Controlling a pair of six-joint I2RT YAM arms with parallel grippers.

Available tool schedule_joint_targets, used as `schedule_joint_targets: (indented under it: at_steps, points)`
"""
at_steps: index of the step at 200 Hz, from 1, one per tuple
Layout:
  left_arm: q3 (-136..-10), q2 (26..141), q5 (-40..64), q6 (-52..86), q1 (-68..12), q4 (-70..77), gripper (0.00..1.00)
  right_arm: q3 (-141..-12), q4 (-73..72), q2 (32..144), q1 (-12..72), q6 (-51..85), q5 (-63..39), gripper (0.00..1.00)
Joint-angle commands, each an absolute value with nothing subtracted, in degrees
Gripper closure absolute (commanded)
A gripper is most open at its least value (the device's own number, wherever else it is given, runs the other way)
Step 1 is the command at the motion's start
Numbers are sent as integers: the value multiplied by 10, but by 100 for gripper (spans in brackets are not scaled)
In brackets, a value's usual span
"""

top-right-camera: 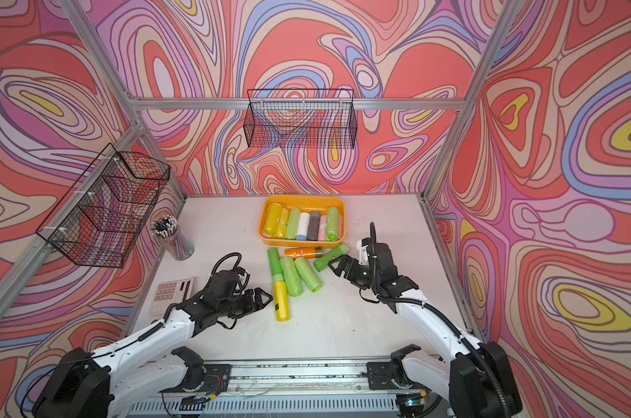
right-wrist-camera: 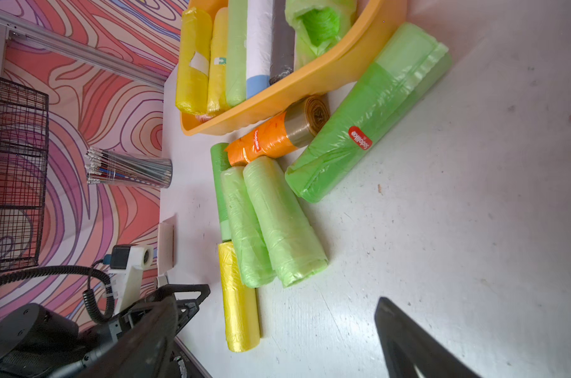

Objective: Put the roll of trash bags into the storage box
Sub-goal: Pick up the roll of trash bags from the center of the board.

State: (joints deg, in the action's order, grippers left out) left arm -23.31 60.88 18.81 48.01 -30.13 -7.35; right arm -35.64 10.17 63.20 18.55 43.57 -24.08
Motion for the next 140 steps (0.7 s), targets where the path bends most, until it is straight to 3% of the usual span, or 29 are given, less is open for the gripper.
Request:
schedule_joint_targets:
  at_steps: [1,51,106,140]
  points:
    - [-253,632,184,475,-314,-52,26,-355,122,621,185,416,-247,3]
    - [-281,689,180,470,-339,-33,27,-339,120,618,185,417,-248,3]
    - [-328,758,174,444,-348,-50,36,-339,124,604,185,420,-243,3]
    - [-331,778,171,448,-349,-44,37,-339,126,610,185,417,-244,3]
